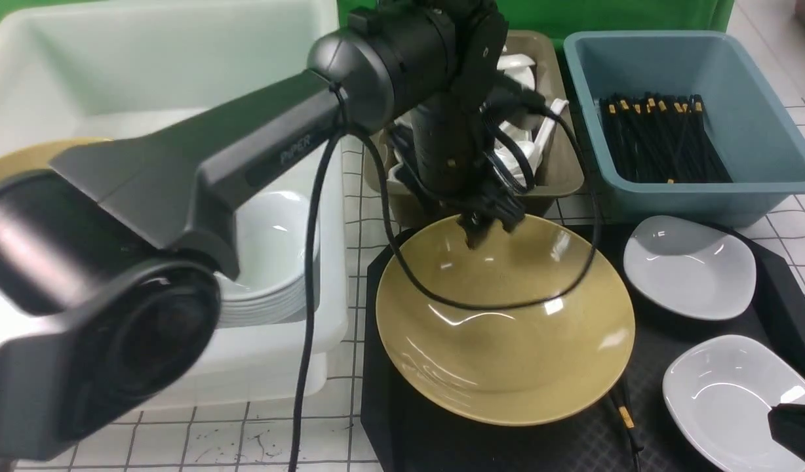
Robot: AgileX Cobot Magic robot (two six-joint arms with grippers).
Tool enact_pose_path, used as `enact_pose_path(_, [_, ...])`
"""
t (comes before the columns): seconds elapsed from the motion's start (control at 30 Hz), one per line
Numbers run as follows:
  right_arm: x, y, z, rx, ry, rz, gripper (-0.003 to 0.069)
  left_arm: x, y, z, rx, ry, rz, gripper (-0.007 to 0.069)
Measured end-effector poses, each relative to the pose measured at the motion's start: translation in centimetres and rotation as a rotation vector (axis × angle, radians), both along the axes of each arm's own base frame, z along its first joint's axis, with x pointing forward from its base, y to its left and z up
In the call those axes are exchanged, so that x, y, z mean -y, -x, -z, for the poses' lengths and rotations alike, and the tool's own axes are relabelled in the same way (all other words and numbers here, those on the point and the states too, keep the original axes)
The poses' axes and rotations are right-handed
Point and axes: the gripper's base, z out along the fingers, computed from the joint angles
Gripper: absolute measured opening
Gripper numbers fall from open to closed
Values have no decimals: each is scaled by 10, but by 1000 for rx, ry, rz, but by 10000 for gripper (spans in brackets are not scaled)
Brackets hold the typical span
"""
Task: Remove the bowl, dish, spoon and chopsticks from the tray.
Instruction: Use the left arm to grab the yellow noodle bowl on the left
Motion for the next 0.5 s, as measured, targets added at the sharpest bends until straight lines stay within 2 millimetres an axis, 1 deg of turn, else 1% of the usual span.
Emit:
enact_pose_path(0.03, [0, 0, 0, 0, 0, 0, 48, 3, -1, 14, -29, -5, -1, 328])
enact_pose_path(0.07, [0, 0, 0, 0, 0, 0, 48, 3, -1, 15, -32, -10, 7, 316])
enact_pose_path(0.1, [0, 0, 0, 0, 0, 0, 48, 3, 0, 17, -47, -11, -1, 261])
enact_pose_path(0.17, [0, 0, 0, 0, 0, 0, 48, 5, 1, 16, -56, 13, -20, 200])
enact_pose_path(0.27, [0, 0, 0, 0, 0, 0, 48, 6, 3, 11, -46, 20, -24, 174])
enact_pose_path(0.37, [0, 0, 0, 0, 0, 0, 48, 5, 4, 4, -29, 20, -15, 189])
enact_pose_path(0.5, [0, 0, 0, 1, 0, 0, 48, 9, 10, -7, -54, 89, 4, 198])
